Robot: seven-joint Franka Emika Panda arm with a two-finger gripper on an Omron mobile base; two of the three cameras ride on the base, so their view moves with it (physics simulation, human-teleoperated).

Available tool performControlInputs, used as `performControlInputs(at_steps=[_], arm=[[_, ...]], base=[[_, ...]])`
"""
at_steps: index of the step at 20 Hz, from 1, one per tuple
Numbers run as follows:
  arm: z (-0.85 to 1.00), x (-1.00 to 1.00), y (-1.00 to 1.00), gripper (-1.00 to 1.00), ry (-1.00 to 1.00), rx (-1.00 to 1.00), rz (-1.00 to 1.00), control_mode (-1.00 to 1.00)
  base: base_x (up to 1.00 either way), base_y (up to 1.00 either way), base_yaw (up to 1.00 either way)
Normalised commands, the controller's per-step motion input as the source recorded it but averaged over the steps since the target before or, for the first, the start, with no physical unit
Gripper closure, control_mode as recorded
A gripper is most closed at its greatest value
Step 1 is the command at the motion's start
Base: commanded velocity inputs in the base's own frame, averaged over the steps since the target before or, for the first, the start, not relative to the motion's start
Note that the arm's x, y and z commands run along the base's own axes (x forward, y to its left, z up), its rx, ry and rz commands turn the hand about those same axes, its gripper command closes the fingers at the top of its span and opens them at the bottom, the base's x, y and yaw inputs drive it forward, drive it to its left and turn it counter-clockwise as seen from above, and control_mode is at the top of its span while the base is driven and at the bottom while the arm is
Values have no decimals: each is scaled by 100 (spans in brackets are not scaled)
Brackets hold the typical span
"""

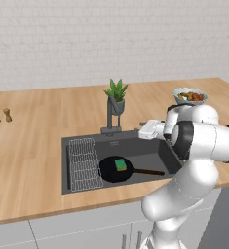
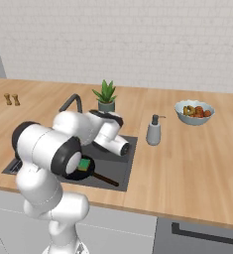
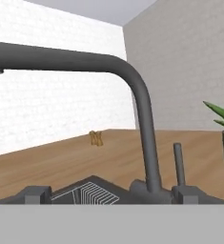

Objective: Pick the pan and sponge and place them into the sink. Then turn on the water.

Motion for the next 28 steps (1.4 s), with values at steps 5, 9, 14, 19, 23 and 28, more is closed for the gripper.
performControlInputs(at_steps=[5, 9, 14, 19, 23, 28], arm=[[-2, 22, 17, -100, -10, 0, -7, -100], [-4, 23, 19, -100, -10, -1, -7, -100], [-2, 19, 18, -100, -11, -1, -7, -100], [-7, 24, 13, -100, -7, -1, -7, -100], [-18, 30, 0, -100, 0, -3, -7, -100], [-25, 26, 0, -100, 0, -6, -7, -100]], base=[[0, 0, 0], [0, 0, 0], [0, 0, 0], [0, 0, 0], [0, 0, 0], [0, 0, 0]])
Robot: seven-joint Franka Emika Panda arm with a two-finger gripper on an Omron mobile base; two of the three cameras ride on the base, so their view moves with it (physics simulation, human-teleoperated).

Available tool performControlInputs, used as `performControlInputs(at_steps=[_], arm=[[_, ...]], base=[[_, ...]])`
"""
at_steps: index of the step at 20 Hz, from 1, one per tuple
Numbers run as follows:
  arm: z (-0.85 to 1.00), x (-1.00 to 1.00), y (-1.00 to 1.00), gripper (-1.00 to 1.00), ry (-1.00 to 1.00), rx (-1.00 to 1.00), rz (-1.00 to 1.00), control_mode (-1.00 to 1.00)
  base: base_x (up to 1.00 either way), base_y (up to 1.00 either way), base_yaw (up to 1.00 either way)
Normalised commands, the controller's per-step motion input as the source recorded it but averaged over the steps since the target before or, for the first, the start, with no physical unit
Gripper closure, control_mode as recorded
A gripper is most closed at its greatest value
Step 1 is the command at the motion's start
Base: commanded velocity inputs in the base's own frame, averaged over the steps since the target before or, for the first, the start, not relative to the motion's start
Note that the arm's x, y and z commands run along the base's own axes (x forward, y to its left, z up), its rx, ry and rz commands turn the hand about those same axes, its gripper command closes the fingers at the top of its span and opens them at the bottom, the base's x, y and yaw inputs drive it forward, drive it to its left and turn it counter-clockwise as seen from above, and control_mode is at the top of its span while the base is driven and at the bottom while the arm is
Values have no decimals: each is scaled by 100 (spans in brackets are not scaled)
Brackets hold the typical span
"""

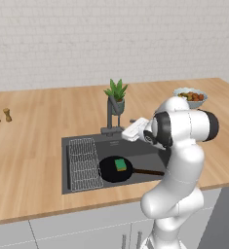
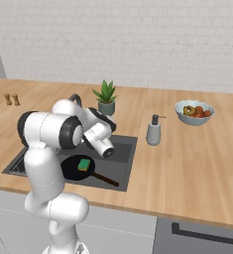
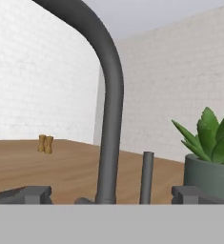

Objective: Pick the pan and sponge and place them into the sink. Then turn on the water.

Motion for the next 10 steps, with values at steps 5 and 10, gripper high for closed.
performControlInputs(at_steps=[5, 10], arm=[[-13, 25, 0, -100, 0, -6, -7, -100], [-4, 27, 0, -100, 0, -1, -5, -100]], base=[[0, 0, 0], [0, 0, 0]])
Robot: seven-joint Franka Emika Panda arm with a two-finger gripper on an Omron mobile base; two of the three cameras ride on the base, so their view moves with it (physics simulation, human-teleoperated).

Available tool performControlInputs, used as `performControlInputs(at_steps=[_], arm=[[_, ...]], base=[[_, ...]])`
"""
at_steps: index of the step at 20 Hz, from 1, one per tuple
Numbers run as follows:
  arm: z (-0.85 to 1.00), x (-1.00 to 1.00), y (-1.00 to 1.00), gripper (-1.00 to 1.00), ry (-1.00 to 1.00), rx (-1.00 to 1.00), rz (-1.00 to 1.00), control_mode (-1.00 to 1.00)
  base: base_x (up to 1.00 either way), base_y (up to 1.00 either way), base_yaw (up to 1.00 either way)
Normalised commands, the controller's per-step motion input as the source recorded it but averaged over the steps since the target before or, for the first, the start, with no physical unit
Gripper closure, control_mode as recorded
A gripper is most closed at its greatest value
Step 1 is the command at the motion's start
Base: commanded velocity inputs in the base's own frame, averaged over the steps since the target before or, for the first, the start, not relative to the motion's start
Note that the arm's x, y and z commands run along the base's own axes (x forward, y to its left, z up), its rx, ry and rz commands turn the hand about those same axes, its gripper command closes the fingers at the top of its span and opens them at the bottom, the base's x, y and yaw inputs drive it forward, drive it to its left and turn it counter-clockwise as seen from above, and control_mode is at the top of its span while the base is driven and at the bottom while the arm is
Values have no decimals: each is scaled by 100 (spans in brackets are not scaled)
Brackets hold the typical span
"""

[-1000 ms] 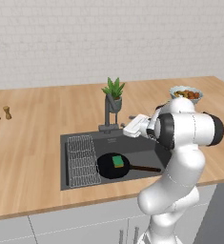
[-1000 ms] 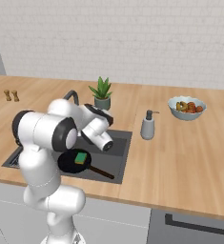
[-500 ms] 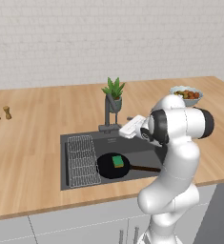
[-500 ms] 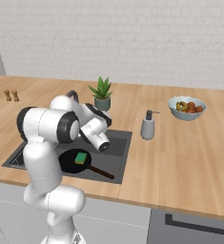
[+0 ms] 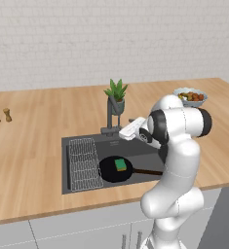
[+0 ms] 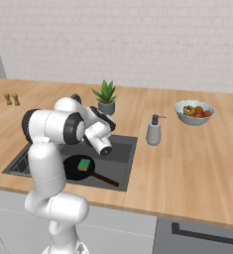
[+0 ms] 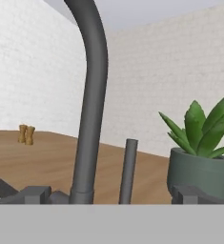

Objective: Pick the pan and sponge and place them into the sink. Then turn on the water.

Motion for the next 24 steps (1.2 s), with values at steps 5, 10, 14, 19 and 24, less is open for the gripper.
performControlInputs(at_steps=[5, 10, 14, 19, 24], arm=[[0, 28, 1, -100, 0, 0, -2, -100], [-1, 27, 0, -100, 0, 0, -1, -100], [-4, 28, 0, -100, 0, 0, -2, -100], [-4, 24, 0, -100, 0, 0, -2, -100], [-2, 18, 0, -100, 0, 0, -2, -100]], base=[[0, 0, 0], [0, 0, 0], [0, 0, 0], [0, 0, 0], [0, 0, 0]])
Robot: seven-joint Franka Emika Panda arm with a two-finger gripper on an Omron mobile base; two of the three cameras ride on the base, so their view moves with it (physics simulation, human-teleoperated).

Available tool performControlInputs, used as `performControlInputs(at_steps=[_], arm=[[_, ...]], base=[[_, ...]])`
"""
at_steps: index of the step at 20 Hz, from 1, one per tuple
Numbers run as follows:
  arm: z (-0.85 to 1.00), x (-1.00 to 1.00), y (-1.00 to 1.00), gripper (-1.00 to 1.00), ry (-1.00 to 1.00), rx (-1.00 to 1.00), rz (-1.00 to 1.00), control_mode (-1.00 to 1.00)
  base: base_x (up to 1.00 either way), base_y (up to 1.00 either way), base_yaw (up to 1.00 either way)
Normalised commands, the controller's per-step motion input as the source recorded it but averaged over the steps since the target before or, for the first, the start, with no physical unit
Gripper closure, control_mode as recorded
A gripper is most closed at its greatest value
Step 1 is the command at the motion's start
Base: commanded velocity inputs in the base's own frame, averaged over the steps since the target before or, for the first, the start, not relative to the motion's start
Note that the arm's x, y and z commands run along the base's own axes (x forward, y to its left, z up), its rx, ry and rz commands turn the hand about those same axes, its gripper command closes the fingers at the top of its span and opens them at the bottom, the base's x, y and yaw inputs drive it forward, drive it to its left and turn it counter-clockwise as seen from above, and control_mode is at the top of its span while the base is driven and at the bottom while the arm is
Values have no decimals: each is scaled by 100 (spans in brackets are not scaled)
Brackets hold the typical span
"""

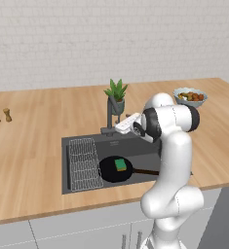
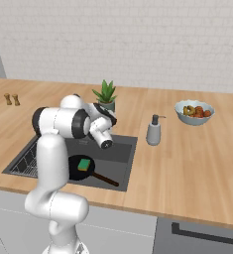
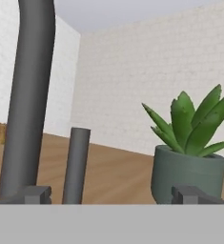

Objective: Pick the pan and sponge and place them into the sink. Then turn on the water.

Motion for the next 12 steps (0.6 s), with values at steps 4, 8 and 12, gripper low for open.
performControlInputs(at_steps=[4, 8, 12], arm=[[0, 11, 0, -100, 0, 0, -2, -100], [0, 8, 0, 100, 0, 0, -2, -100], [-6, 3, 0, 100, 0, 0, -1, -100]], base=[[0, 0, 0], [0, 0, 0], [0, 0, 0]])
